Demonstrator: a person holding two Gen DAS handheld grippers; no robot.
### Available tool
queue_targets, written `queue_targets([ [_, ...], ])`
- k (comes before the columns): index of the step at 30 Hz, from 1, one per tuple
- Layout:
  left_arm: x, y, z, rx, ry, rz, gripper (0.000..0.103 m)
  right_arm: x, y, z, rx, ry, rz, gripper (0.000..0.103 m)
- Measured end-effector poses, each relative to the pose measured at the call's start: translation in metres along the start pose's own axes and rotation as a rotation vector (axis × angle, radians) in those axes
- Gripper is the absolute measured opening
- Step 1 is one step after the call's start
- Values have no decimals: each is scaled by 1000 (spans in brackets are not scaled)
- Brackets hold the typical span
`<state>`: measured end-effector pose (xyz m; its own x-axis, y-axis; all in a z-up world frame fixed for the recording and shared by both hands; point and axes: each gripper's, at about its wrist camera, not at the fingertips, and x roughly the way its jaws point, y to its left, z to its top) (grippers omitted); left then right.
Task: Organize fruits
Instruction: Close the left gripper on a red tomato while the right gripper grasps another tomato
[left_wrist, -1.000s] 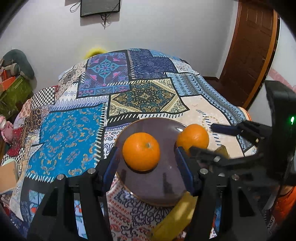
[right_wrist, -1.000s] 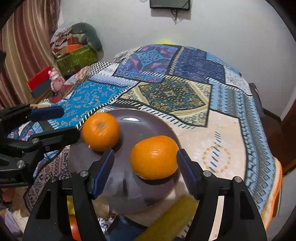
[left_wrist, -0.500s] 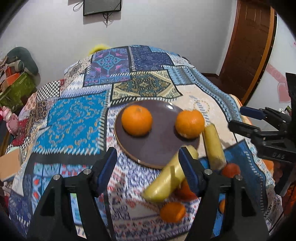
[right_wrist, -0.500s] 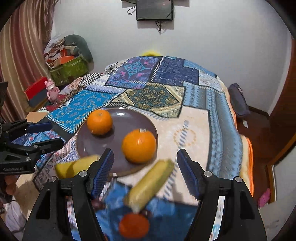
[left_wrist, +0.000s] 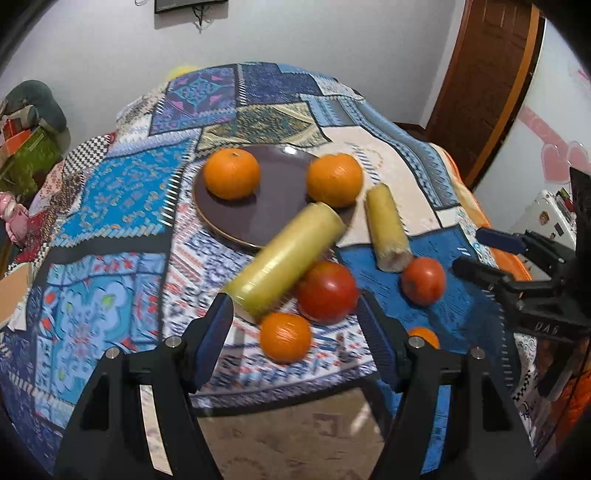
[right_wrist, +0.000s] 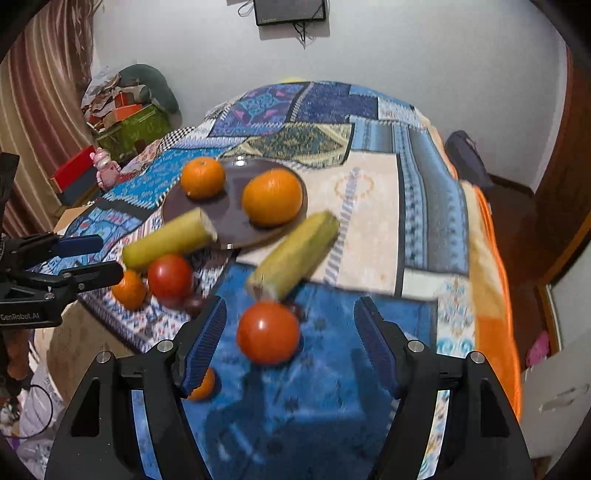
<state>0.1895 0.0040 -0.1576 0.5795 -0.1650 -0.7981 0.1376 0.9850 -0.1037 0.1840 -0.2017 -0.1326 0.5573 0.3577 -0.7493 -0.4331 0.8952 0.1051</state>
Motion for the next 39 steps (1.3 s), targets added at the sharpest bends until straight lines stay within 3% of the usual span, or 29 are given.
queue_targets([
  [15,30,-29,3,33,53,0,69,17,0,-20,24,51,81,68],
  [22,41,-25,8,28,94,7,69,30,3,-20,32,70,126,60],
  [27,53,-29,13,17,130,-30,68,36,3,-20,41,82,135,58],
  [39,65,-39,12,37,120,27,65,40,1,-24,56,98,161,46],
])
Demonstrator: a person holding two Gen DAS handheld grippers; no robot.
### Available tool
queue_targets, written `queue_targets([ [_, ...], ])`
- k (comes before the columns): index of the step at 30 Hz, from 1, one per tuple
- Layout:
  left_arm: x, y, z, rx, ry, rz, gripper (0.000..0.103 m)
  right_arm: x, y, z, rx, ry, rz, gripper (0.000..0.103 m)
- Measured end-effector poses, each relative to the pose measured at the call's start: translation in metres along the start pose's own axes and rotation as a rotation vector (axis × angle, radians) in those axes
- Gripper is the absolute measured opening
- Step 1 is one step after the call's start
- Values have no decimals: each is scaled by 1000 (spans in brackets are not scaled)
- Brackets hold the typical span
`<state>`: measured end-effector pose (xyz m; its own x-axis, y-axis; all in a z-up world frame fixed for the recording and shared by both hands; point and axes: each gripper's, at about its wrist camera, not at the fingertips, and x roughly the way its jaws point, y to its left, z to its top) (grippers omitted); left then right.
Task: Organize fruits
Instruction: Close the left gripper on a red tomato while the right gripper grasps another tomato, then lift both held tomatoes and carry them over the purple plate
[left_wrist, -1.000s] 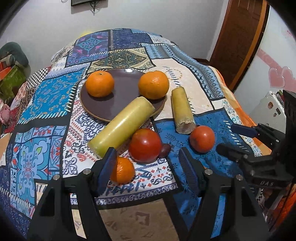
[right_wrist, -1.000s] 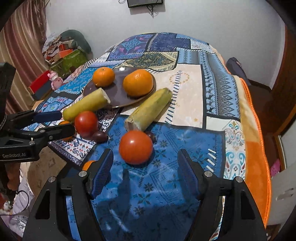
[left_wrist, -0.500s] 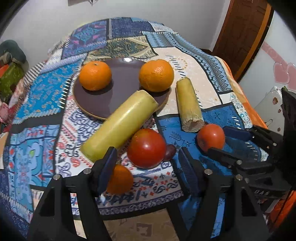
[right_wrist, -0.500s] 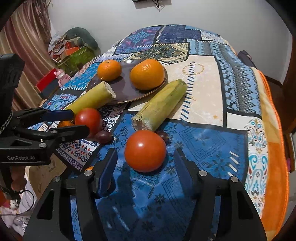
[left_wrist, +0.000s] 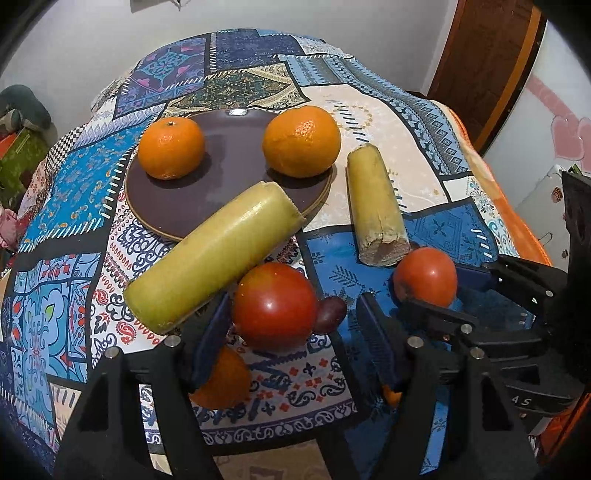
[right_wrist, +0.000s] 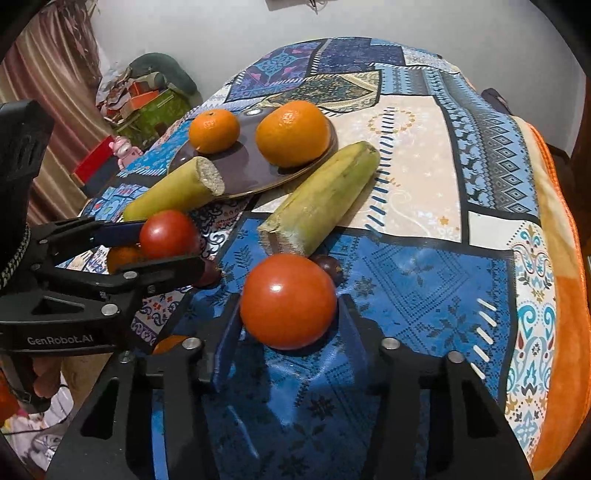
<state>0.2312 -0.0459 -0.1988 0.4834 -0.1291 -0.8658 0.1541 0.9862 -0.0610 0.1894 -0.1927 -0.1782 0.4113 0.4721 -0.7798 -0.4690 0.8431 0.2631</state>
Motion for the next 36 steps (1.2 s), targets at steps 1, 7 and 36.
queue_targets([
  [1,-1,2,0,-5,0,1,63,0,1,0,-4,0,-2,46],
  [7,-4,16,0,-53,3,-27,47,-3,0,1,-7,-7,-4,46],
  [36,-93,26,18,-40,-210,-25,46,-42,33,45,-61,-180,-26,45],
])
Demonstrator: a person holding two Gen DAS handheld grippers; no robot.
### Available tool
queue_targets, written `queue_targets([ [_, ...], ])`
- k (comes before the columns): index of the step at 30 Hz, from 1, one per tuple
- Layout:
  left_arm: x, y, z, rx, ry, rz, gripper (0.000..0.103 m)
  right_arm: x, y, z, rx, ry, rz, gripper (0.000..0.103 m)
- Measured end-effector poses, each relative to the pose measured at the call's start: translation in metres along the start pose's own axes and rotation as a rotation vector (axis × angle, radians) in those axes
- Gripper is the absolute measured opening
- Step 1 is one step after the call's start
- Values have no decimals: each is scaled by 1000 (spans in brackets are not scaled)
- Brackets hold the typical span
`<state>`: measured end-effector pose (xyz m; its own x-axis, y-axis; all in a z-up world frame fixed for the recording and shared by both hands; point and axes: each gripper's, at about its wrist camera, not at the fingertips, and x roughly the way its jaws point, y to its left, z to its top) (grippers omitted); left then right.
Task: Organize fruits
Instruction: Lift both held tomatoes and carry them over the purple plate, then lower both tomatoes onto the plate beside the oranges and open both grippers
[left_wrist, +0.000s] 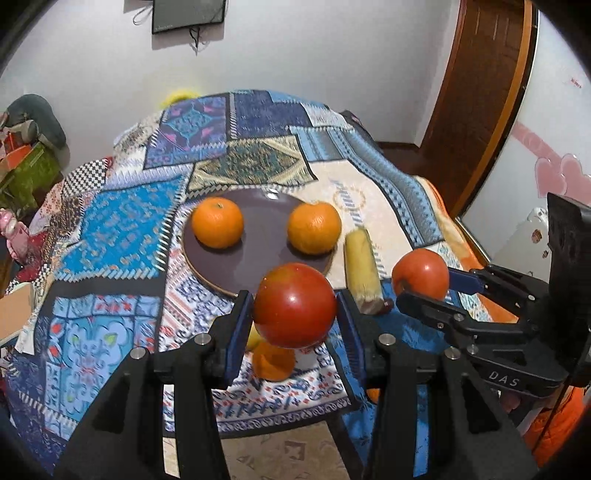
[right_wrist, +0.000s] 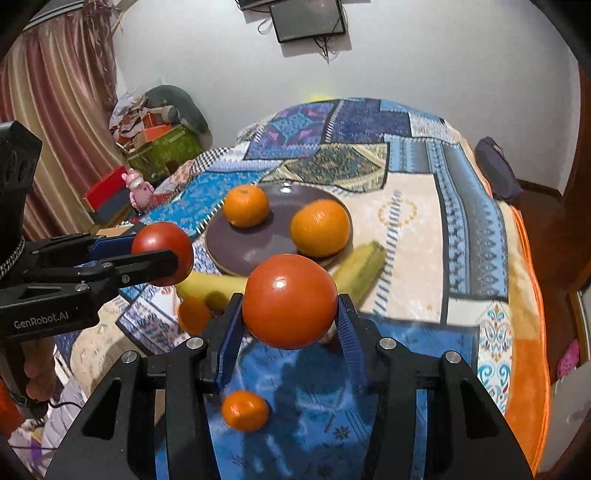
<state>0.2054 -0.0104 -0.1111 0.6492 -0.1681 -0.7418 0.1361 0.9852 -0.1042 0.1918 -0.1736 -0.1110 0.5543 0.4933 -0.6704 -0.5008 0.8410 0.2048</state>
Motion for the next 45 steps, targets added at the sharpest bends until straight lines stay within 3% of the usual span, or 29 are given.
queue_targets([
  [16,14,31,28,-13,-41,37,46,36,11,31,-32,-21,22,46],
  [31,67,70,41,-69,22,42,46,87,20,43,-89,51,41,46],
  [45,97,77,36,-53,77,4,46,115,26,43,-130,108,37,46],
])
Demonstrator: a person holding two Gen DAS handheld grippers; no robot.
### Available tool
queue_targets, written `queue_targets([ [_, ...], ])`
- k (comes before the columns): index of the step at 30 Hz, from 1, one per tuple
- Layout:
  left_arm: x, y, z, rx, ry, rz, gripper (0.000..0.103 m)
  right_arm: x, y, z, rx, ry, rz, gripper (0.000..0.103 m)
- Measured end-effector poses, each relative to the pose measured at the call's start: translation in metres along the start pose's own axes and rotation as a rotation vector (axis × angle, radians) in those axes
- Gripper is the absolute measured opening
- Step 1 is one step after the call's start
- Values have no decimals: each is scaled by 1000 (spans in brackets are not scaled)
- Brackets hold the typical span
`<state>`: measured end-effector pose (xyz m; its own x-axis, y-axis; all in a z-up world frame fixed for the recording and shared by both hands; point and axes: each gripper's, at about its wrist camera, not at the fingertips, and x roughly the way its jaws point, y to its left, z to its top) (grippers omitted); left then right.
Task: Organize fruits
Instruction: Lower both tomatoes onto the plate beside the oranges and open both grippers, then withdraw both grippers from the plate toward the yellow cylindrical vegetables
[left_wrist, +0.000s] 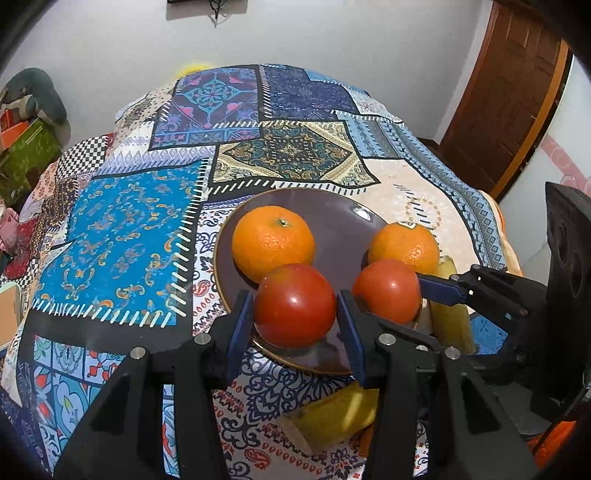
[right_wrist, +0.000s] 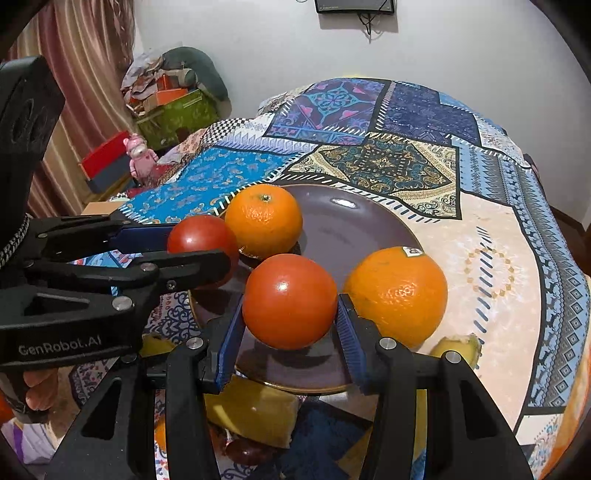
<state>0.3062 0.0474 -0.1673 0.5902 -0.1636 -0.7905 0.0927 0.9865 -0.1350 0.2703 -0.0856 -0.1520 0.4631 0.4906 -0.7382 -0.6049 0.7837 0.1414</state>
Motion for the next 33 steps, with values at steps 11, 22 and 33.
queue_targets([
  [11,12,-6,0,13,31,-4,46,9,1,-1,0,16,-12,46],
  [22,-5,-3,5,1,-11,3,46,-4,0,-2,6,-10,-8,47],
  [33,-31,-6,-10,6,-9,7,47,-47,-9,-12,14,-46,-67,47],
])
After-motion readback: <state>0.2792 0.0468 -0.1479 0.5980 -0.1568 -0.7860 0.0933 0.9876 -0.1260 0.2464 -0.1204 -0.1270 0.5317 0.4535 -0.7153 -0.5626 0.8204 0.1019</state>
